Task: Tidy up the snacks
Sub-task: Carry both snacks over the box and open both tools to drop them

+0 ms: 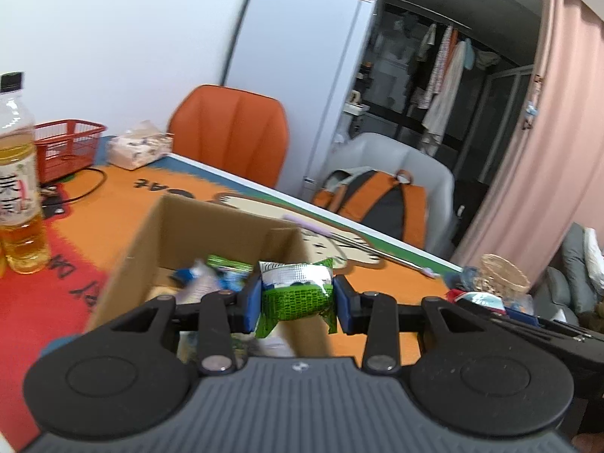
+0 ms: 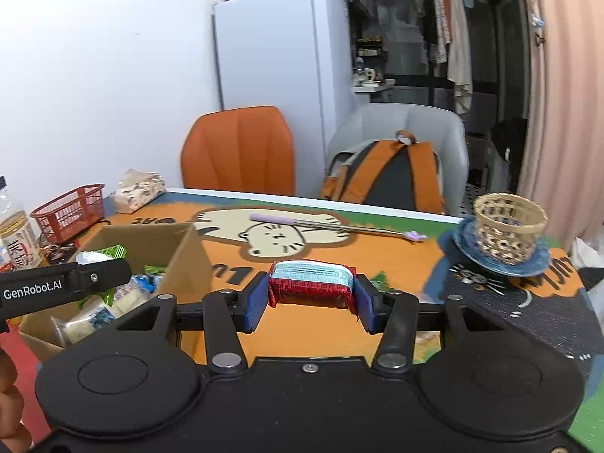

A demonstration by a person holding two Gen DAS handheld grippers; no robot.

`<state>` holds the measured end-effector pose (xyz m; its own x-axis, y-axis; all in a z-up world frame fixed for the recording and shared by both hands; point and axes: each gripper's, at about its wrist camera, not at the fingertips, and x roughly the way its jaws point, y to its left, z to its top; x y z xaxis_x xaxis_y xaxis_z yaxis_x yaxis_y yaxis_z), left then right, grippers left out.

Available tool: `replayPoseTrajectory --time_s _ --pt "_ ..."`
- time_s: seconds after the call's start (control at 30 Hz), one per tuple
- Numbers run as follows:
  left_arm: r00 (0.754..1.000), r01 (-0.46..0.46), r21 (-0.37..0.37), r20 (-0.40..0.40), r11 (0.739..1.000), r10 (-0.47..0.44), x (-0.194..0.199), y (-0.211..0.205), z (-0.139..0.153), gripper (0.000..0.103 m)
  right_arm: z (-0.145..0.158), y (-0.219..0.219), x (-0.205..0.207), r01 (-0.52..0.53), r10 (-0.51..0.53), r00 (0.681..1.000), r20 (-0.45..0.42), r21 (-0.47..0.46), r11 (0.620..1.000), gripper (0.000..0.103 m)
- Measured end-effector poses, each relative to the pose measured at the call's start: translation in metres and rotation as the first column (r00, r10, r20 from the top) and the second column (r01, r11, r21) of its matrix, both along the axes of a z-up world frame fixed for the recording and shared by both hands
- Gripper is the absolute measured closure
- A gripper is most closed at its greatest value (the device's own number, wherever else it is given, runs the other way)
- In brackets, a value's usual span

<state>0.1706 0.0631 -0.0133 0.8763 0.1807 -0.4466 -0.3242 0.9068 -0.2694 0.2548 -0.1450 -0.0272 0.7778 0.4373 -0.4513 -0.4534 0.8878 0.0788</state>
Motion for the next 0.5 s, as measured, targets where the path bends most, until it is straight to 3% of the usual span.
replayPoseTrajectory --time_s 0.4,0.5 --pt "0.999 -0.034 -0.059 -0.036 0.998 0.032 -0.02 0.047 0.0 0.063 0.005 0.043 -0.009 -0.071 0.071 0.997 0.008 -0.013 0.997 0.054" --pt "0.999 -0.025 -0.074 -0.046 0.997 0.022 -0.022 0.053 -0.001 0.057 0.007 0.053 -0.013 -0.089 0.089 0.996 0.012 -0.016 0.996 0.054"
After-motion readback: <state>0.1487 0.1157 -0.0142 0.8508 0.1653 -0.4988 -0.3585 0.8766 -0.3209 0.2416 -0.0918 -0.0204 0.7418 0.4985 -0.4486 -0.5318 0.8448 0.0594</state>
